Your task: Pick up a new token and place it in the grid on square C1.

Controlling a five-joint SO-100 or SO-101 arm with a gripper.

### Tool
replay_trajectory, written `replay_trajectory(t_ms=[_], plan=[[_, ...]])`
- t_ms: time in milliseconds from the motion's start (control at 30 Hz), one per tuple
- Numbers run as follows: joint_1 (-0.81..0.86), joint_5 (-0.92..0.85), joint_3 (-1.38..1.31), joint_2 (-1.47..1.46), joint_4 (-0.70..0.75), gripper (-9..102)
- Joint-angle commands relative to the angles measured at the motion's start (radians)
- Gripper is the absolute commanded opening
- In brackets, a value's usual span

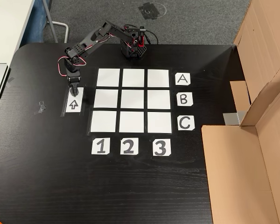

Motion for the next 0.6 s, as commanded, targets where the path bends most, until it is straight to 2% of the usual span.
replay_trajectory(t_ms=[0, 400, 567], plan=[[0.014, 0.041, -0.063, -0.015, -0.011, -1], [0.005, 0.341, -0.186, 0.043, -0.012, -1], [-0.02, 0.39, -0.218, 0.101, -0.002, -1]])
